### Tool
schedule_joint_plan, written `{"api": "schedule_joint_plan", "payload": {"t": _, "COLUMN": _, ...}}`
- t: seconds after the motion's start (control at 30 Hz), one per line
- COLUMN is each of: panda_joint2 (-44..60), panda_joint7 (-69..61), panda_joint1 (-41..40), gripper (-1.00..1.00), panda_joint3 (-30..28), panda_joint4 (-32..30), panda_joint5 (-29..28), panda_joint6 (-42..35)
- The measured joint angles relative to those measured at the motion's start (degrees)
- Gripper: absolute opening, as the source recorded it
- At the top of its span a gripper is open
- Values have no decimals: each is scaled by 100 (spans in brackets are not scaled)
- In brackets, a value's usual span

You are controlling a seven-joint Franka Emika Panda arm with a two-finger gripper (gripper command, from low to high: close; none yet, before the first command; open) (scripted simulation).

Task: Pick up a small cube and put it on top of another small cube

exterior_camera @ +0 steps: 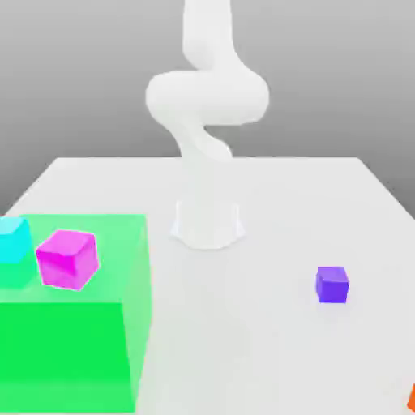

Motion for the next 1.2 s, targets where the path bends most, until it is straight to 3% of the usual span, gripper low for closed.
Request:
{"api": "schedule_joint_plan", "payload": {"t": 0.63, "panda_joint2": 3045, "panda_joint7": -3221, "panda_joint1": 2791, "gripper": 0, "panda_joint3": 691, "panda_joint4": -2554, "panda_joint5": 470, "panda_joint6": 2354}}
{"api": "schedule_joint_plan", "payload": {"t": 0.87, "panda_joint2": 4237, "panda_joint7": -3567, "panda_joint1": 3311, "gripper": 0, "panda_joint3": 1012, "panda_joint4": -3196, "panda_joint5": -174, "panda_joint6": 3304}}
{"api": "schedule_joint_plan", "payload": {"t": 1.07, "panda_joint2": 5475, "panda_joint7": -3123, "panda_joint1": 4001, "gripper": 0, "panda_joint3": 133, "panda_joint4": -3001, "panda_joint5": -814, "panda_joint6": 4316}}
{"api": "schedule_joint_plan", "payload": {"t": 1.1, "panda_joint2": 5591, "panda_joint7": -3113, "panda_joint1": 4070, "gripper": -100, "panda_joint3": 65, "panda_joint4": -2981, "panda_joint5": -820, "panda_joint6": 4412}}
{"api": "schedule_joint_plan", "payload": {"t": 1.2, "panda_joint2": 5591, "panda_joint7": -3108, "panda_joint1": 4069, "gripper": -100, "panda_joint3": 65, "panda_joint4": -2981, "panda_joint5": -825, "panda_joint6": 4408}}
